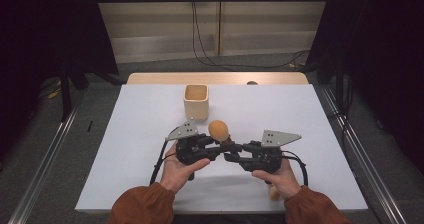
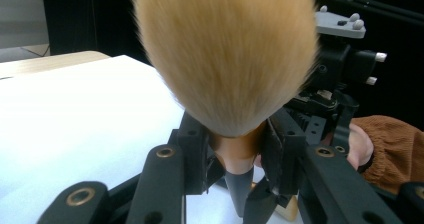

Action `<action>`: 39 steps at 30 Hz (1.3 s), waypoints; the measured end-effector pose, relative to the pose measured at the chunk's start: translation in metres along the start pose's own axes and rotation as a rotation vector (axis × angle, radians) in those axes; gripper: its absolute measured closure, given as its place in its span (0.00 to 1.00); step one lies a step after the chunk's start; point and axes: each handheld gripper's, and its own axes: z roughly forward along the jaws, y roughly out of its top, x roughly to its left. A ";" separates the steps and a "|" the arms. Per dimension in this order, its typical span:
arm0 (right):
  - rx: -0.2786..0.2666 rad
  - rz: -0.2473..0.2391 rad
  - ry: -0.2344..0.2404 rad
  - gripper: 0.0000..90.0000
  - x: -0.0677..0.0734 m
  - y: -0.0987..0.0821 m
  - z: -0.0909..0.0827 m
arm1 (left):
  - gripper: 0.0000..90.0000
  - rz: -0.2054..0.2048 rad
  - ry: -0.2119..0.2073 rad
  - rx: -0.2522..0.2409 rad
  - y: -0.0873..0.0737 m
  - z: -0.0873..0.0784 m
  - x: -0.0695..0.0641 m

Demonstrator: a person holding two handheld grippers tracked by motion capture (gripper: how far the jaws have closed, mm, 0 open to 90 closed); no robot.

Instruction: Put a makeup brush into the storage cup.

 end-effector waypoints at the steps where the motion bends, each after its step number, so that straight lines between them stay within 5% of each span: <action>1: 0.002 -0.004 -0.002 0.65 0.000 0.000 0.000 | 0.73 0.004 0.005 0.002 0.001 0.000 -0.001; 9: 0.030 0.014 -0.025 0.39 0.000 0.000 0.001 | 0.74 0.012 0.023 0.010 0.003 -0.003 0.002; 25: 0.014 0.027 -0.051 0.05 -0.002 0.001 -0.003 | 0.74 -0.014 0.051 0.013 0.005 -0.007 0.005; 31: 0.016 0.032 -0.056 0.02 -0.004 0.001 -0.006 | 0.74 -0.017 0.064 0.020 0.007 -0.011 0.008; 39: 0.002 0.029 -0.121 0.01 -0.007 0.000 -0.017 | 0.74 -0.027 0.076 0.028 0.013 -0.019 0.009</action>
